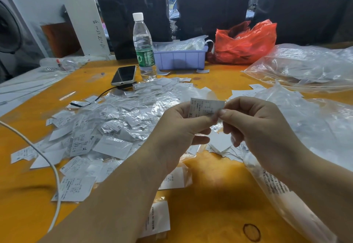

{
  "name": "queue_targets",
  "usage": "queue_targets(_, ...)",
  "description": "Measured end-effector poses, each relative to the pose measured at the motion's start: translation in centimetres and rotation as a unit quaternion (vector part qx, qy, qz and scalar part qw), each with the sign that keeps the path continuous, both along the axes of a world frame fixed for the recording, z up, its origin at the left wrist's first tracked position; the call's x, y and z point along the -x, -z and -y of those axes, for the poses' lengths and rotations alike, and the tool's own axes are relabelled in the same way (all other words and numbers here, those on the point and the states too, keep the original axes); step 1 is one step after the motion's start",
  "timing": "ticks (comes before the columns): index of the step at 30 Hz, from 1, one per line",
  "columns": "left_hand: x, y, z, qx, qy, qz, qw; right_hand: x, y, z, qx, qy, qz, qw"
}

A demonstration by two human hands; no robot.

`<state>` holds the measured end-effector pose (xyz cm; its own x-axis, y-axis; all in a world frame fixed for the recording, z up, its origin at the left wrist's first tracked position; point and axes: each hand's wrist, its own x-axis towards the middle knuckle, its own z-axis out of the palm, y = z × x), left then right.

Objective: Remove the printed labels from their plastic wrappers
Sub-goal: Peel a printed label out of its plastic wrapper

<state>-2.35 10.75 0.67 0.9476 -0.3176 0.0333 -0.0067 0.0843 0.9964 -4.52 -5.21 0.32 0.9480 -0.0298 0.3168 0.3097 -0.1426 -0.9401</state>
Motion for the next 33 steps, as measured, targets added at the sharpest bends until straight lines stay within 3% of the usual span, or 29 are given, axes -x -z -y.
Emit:
queue_targets(6, -0.56, -0.47, -0.63, 0.026, -0.022, -0.022, 0.999, -0.16, -0.09, 0.18, -0.009, -0.014, -0.019, 1.0)
queue_targets(14, -0.33, -0.57, -0.8, 0.015, -0.026, 0.018, 0.999, 0.07, -0.16, 0.14, 0.006, -0.028, 0.001, 1.0)
queue_targets(20, -0.51, -0.48, -1.02, -0.006, -0.083, 0.059, 0.995, 0.0, -0.1, 0.19, 0.025, 0.017, 0.022, 0.999)
queue_targets(27, -0.18, -0.29, -0.77, -0.062, -0.078, 0.105, 0.989, 0.3, 0.12, -0.3, 0.096, 0.021, 0.07, 0.993)
queue_targets(33, -0.28, -0.26, -0.81, -0.068, -0.071, 0.11, 0.989, 0.66, -0.03, -0.44, 0.102, 0.004, 0.081, 0.991)
